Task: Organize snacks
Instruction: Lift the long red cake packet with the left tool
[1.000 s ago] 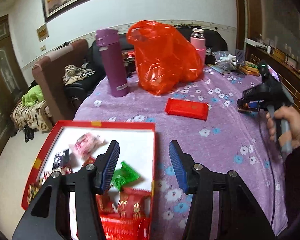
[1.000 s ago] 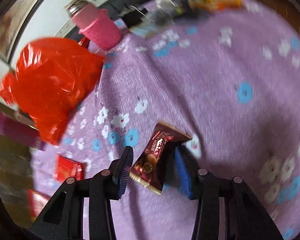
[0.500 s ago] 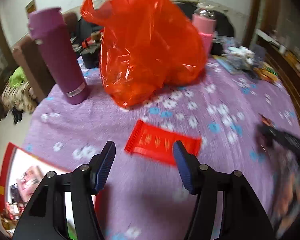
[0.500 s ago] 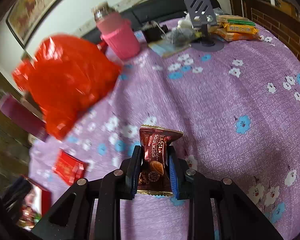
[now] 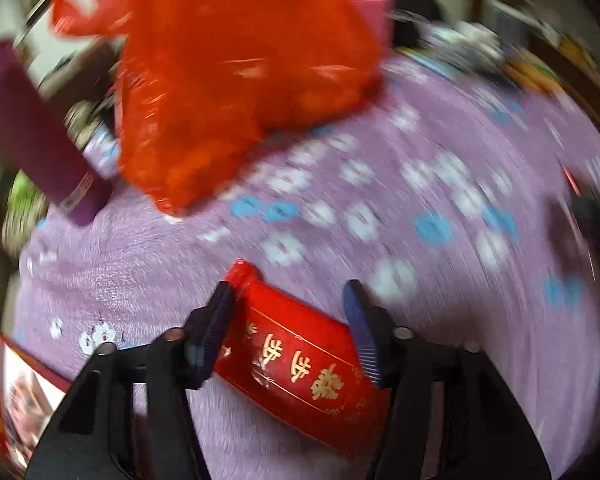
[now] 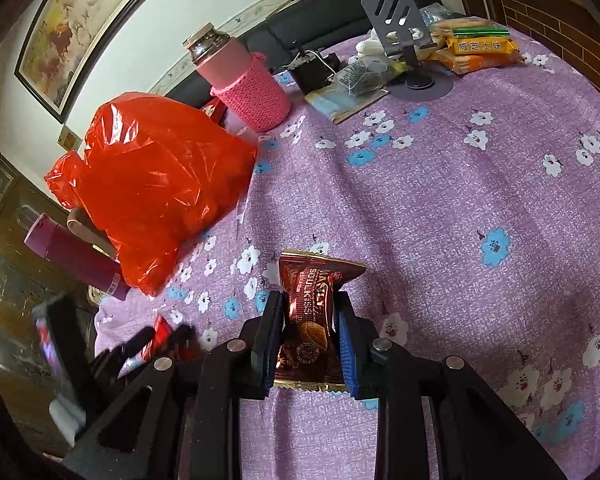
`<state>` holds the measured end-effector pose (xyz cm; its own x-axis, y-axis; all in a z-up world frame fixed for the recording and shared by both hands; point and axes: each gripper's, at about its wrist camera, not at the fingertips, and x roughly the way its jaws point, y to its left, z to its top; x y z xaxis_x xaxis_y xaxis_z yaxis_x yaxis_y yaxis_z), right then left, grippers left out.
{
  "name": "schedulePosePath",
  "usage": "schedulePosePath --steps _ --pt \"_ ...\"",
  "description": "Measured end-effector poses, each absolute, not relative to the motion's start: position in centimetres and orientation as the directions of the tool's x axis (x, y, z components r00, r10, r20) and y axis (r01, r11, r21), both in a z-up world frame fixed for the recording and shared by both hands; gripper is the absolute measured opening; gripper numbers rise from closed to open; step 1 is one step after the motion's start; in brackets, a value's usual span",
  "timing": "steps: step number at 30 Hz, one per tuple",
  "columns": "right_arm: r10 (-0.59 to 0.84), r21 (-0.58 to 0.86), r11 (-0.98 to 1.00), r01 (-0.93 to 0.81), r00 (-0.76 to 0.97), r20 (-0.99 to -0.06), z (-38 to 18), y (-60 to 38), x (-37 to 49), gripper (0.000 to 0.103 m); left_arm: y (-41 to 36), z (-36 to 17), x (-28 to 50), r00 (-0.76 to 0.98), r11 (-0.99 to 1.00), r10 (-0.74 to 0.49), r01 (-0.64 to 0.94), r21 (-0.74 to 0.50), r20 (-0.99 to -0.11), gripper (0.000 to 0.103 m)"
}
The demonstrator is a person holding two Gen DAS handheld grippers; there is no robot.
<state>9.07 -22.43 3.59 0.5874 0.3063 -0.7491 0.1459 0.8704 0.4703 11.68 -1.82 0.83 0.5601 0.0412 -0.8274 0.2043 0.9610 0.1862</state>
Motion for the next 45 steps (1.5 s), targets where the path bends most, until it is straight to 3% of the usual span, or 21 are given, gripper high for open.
schedulePosePath --steps 2,5,7,9,13,14,18,23,30,39,45 --pt "0.312 0.477 0.866 0.148 0.586 -0.748 3.5 -22.5 9.0 0.026 -2.3 1.1 9.2 0.558 0.934 -0.018 0.306 0.185 -0.83 0.042" --pt "0.318 0.48 0.866 0.139 0.587 -0.745 3.4 -22.4 8.9 0.026 -2.5 1.6 4.3 0.535 0.878 -0.113 0.448 0.167 -0.837 0.042" --pt "0.332 0.488 0.864 0.129 0.583 -0.741 3.5 -22.2 8.9 0.026 -1.8 2.7 2.3 0.572 0.882 -0.128 0.439 0.171 -0.81 0.043" --pt "0.34 0.491 0.863 0.118 0.583 -0.738 3.6 -22.0 8.9 0.026 -0.7 3.9 0.7 0.611 0.916 -0.099 0.364 0.167 -0.785 0.048" --pt "0.344 0.491 0.864 0.108 0.585 -0.734 3.7 -21.7 8.8 0.026 0.5 5.7 -0.8 0.621 0.974 -0.077 0.216 0.076 -0.78 0.078" --pt "0.348 0.496 0.861 0.11 0.585 -0.733 3.6 -21.7 8.7 0.026 0.4 5.7 -0.9 0.623 0.982 -0.039 0.167 0.084 -0.781 0.08" --pt "0.334 0.485 0.868 0.109 0.595 -0.731 3.5 -21.3 8.4 0.026 0.0 4.0 -0.1 0.568 0.983 0.175 -0.053 0.176 -0.804 0.08" --pt "0.36 0.5 0.86 0.097 0.578 -0.732 2.8 -20.8 8.4 0.026 -1.0 3.0 -0.1 0.541 0.971 0.232 -0.088 0.22 -0.808 0.085" --pt "0.36 0.51 0.854 0.104 0.589 -0.723 3.1 -21.3 8.3 0.026 -0.8 3.1 -1.0 0.528 0.968 0.252 -0.146 0.206 -0.811 0.085" --pt "0.358 0.532 0.836 0.135 0.601 -0.715 3.2 -22.6 8.3 0.026 -0.4 3.9 -3.4 0.58 0.991 0.13 -0.1 0.089 -0.804 0.085" --pt "0.362 0.535 0.834 0.132 0.602 -0.712 3.2 -22.6 8.4 0.026 -0.8 3.1 -1.2 0.541 0.983 0.172 -0.15 0.107 -0.823 0.085"
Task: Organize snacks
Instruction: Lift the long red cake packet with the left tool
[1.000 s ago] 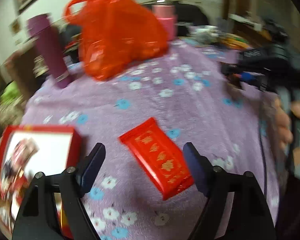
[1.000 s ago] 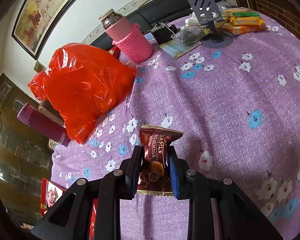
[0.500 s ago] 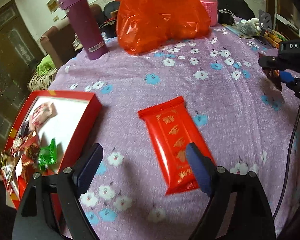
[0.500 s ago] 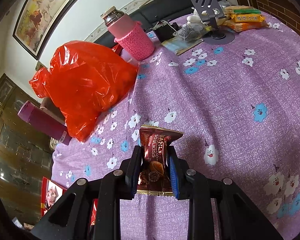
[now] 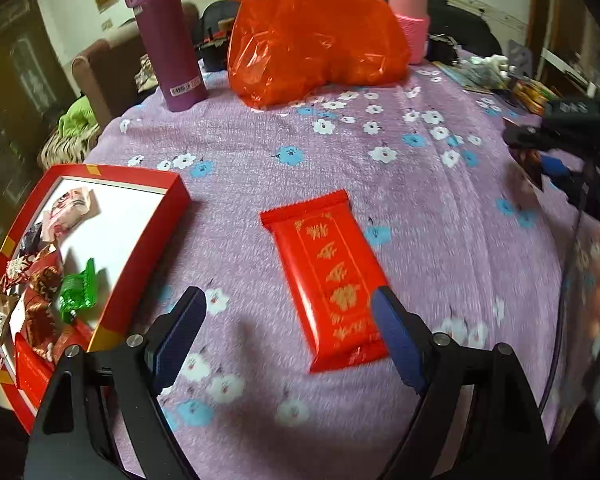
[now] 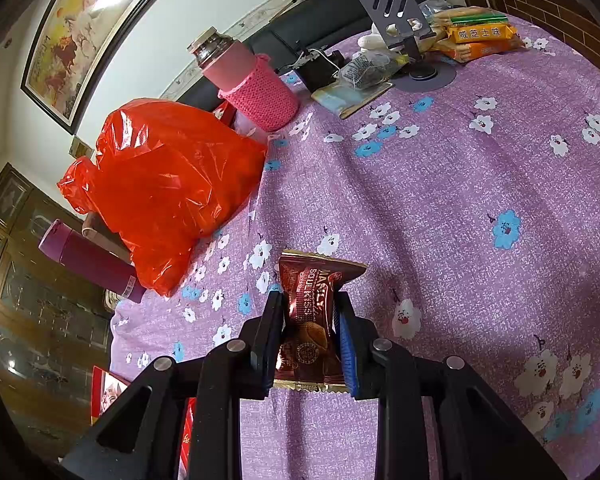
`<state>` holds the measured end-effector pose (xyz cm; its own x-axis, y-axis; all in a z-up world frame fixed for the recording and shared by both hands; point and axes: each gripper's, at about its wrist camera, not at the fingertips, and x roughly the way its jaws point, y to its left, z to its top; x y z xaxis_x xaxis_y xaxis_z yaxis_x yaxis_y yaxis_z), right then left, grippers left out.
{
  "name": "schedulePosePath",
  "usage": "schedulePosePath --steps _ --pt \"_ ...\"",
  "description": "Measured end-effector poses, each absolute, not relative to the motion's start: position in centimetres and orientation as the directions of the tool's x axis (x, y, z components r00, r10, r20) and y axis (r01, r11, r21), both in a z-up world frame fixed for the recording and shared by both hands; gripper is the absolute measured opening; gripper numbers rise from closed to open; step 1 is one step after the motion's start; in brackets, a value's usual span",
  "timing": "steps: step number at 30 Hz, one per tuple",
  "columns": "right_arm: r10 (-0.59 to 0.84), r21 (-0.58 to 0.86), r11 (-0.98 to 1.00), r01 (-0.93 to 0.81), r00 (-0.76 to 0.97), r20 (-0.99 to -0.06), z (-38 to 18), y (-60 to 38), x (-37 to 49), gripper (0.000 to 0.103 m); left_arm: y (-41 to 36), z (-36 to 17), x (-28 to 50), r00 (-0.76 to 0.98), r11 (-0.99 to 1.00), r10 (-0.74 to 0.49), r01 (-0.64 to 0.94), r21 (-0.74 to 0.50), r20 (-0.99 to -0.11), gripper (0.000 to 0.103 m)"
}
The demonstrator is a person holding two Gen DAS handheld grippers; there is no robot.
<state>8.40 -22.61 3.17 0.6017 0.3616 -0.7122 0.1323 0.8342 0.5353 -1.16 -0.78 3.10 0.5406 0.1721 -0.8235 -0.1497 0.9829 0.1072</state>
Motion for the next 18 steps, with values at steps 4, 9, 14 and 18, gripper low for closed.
schedulePosePath --steps 4,9,14,18 --pt "0.364 0.538 0.832 0.134 0.599 -0.713 3.1 -22.5 8.4 0.026 -1.0 2.4 1.0 0.492 0.975 0.188 -0.195 0.103 -0.85 0.086" --pt "0.363 0.538 0.832 0.134 0.602 -0.711 3.2 -22.6 8.4 0.026 -2.4 1.0 2.5 0.433 0.985 0.095 -0.172 0.021 -0.896 0.086" --pt "0.367 0.541 0.83 0.134 0.599 -0.712 3.1 -22.5 8.5 0.026 -1.9 0.8 2.0 0.453 0.988 0.061 -0.151 -0.009 -0.889 0.088" --pt "0.364 0.541 0.83 0.137 0.601 -0.711 3.1 -22.6 8.5 0.026 -1.0 1.0 1.1 0.499 0.996 0.046 -0.091 0.0 -0.866 0.069"
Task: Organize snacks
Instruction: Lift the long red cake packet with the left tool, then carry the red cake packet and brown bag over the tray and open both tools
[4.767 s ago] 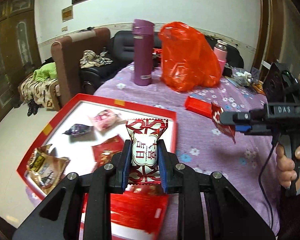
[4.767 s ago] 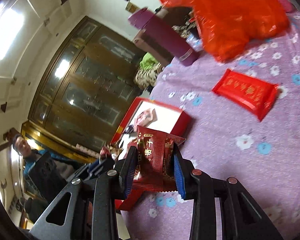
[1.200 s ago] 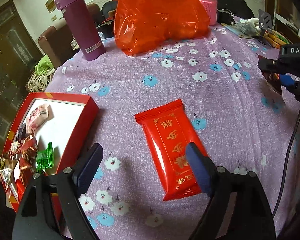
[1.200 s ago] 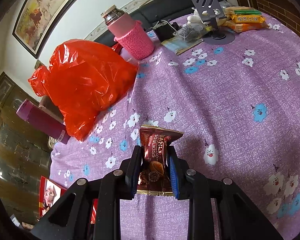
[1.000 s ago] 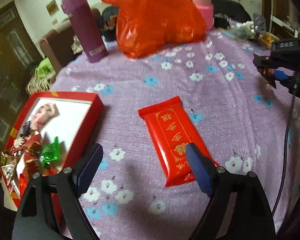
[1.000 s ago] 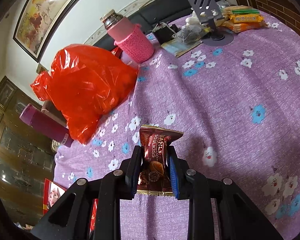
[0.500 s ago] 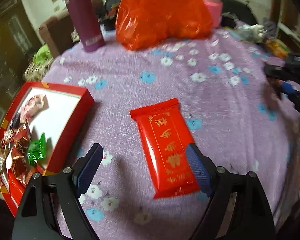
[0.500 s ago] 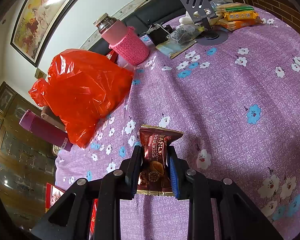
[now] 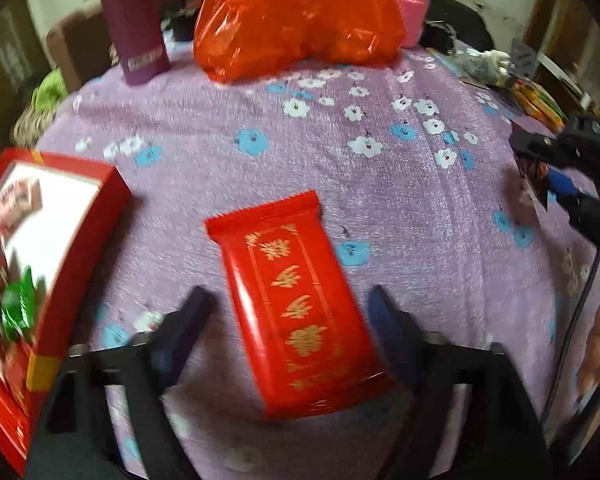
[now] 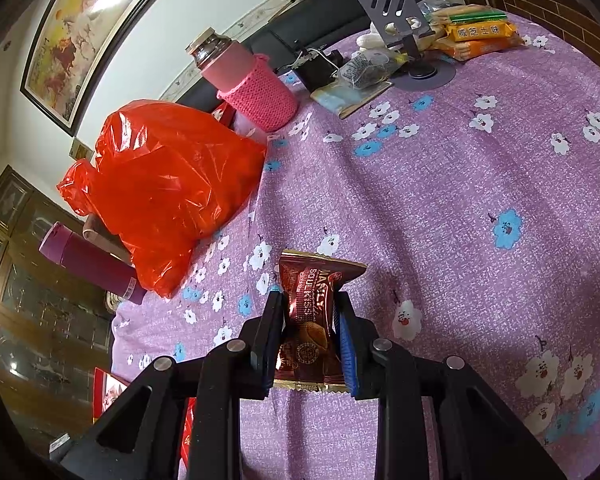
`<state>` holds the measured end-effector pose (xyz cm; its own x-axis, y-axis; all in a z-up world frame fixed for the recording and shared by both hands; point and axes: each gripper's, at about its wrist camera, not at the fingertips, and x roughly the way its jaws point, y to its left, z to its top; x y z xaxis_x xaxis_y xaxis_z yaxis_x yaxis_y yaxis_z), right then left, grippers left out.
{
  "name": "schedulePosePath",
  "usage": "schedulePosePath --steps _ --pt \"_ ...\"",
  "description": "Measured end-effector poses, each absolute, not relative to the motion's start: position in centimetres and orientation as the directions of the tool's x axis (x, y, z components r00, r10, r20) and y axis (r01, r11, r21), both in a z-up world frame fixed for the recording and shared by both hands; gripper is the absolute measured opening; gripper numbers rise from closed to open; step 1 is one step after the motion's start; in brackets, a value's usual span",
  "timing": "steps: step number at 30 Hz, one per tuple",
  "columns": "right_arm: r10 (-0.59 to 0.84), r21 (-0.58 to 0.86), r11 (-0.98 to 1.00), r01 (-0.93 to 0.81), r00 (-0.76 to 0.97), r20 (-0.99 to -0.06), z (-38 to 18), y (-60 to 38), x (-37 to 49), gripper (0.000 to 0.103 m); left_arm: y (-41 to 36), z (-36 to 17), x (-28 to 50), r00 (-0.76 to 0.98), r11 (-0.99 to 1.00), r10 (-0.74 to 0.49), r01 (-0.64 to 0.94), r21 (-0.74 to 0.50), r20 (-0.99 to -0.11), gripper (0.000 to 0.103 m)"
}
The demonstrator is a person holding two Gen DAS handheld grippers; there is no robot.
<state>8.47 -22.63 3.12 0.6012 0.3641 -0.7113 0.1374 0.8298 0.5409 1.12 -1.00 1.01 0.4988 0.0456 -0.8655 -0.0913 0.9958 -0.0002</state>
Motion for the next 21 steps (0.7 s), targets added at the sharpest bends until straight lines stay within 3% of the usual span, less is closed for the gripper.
schedulePosePath --steps 2,3,12,21 --pt "0.367 0.542 0.83 0.134 0.6 -0.711 3.1 -22.6 8.5 0.026 -0.9 1.3 0.8 0.514 0.999 0.03 -0.046 0.007 -0.857 0.052" --pt "0.367 0.541 0.83 0.133 0.6 -0.71 3.1 -22.6 8.5 0.026 -0.6 1.4 0.6 0.516 0.999 0.015 -0.032 -0.002 -0.857 0.05" --pt "0.386 0.557 0.822 0.116 0.607 -0.695 3.4 -22.4 8.4 0.026 0.5 2.0 -0.7 0.54 1.0 -0.008 0.015 0.0 -0.842 0.048" --pt "0.495 0.643 0.765 0.05 0.593 -0.635 3.6 -21.7 8.3 0.026 0.7 6.4 -3.1 0.663 0.997 0.025 0.034 0.064 -0.748 0.048"
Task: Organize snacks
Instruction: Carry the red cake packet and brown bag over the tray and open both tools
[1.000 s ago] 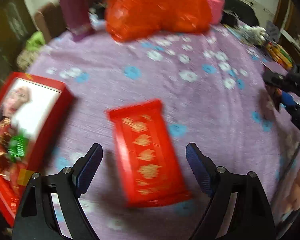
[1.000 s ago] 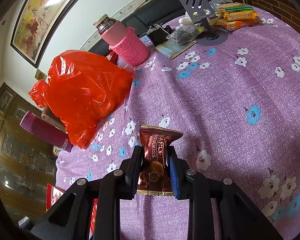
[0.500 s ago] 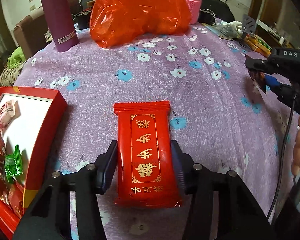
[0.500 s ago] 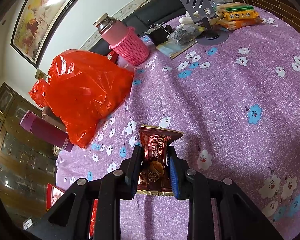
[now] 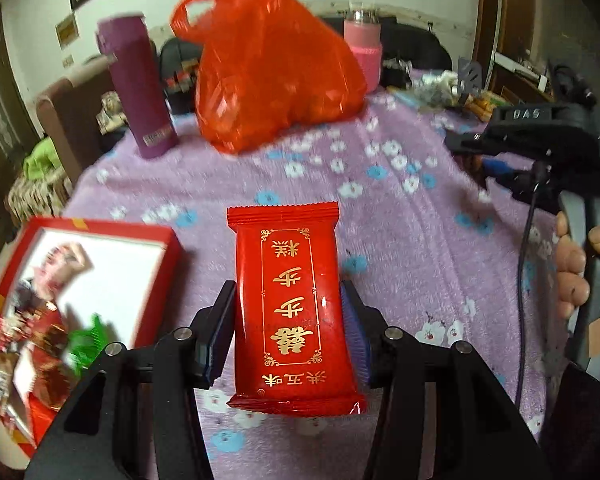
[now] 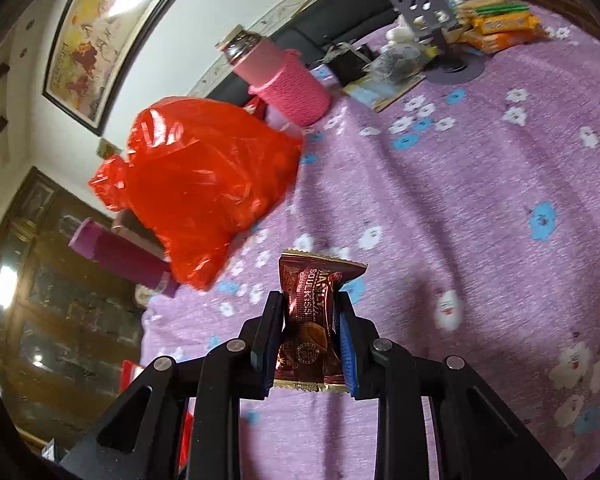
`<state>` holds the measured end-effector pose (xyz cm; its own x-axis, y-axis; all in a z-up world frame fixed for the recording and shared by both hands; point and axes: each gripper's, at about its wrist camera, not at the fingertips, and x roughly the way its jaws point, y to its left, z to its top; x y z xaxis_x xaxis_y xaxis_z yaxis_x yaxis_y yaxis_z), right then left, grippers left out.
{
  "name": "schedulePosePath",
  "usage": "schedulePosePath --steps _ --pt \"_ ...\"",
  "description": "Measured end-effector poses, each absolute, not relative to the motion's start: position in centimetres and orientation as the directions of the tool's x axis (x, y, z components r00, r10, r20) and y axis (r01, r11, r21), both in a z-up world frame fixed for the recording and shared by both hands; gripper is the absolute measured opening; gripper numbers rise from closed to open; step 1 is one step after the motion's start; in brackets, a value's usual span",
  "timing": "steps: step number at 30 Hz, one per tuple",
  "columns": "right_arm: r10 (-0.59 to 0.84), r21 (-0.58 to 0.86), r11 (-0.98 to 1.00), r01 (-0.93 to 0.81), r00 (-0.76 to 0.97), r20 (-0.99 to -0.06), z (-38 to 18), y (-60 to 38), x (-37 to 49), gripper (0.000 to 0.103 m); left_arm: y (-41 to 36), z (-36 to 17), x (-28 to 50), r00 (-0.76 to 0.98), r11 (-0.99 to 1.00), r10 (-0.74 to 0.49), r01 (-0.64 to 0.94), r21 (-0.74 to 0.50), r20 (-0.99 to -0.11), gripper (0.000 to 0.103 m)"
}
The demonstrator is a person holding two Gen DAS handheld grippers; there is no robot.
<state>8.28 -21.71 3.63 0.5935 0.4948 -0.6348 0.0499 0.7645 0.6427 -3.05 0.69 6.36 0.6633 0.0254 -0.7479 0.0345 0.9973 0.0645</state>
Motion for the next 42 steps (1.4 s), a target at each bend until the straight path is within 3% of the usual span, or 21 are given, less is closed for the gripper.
schedulePosePath --steps 12,26,42 --pt "0.707 0.794 0.604 -0.067 0.505 -0.496 3.8 -19.1 8.2 0.026 4.4 9.1 -4.0 0.749 0.985 0.162 -0.086 0.148 -0.643 0.048" --pt "0.734 0.76 0.631 -0.158 0.438 -0.519 4.0 -14.8 7.5 0.026 8.1 9.0 -4.8 0.747 0.968 0.252 -0.194 0.16 -0.615 0.049" --pt "0.73 0.761 0.632 -0.147 0.442 -0.521 3.9 -15.1 7.4 0.026 6.4 8.7 -4.8 0.75 0.974 0.226 -0.152 0.17 -0.622 0.048"
